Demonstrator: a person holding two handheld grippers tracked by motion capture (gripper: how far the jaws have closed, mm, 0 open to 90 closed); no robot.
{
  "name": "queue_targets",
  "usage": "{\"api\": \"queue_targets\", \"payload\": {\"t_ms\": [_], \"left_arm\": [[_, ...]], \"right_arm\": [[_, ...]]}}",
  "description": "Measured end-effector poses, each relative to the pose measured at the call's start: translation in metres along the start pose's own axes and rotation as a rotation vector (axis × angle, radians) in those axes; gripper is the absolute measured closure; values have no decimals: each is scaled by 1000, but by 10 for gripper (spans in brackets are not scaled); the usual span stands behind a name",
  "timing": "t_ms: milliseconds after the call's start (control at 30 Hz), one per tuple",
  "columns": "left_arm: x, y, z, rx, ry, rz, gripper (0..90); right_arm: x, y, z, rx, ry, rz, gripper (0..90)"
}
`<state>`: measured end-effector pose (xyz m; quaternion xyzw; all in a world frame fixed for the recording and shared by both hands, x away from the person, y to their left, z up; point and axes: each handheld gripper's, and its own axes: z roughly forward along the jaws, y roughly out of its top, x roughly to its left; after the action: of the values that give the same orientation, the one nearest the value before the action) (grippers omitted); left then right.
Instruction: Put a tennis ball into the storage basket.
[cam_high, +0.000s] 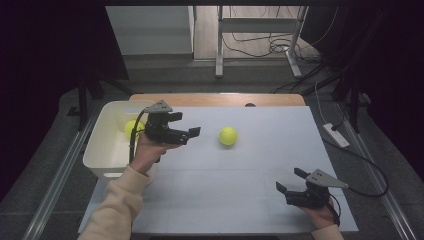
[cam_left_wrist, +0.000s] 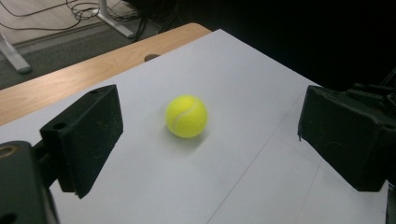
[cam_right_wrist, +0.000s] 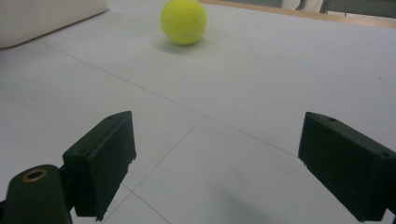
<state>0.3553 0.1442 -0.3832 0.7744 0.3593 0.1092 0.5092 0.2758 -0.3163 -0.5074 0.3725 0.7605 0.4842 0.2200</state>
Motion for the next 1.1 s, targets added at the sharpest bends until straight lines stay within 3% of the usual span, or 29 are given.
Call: {"api": "queue_targets", "payload": {"t_ms": [267, 1100], "left_arm": [[-6, 2, 9, 21, -4, 14, 74], [-10, 5, 41, 71, -22, -2, 67]], "right_arm": [[1, 0, 1, 2, 5, -4, 108], [2, 0, 2, 10, 6, -9, 109]]}}
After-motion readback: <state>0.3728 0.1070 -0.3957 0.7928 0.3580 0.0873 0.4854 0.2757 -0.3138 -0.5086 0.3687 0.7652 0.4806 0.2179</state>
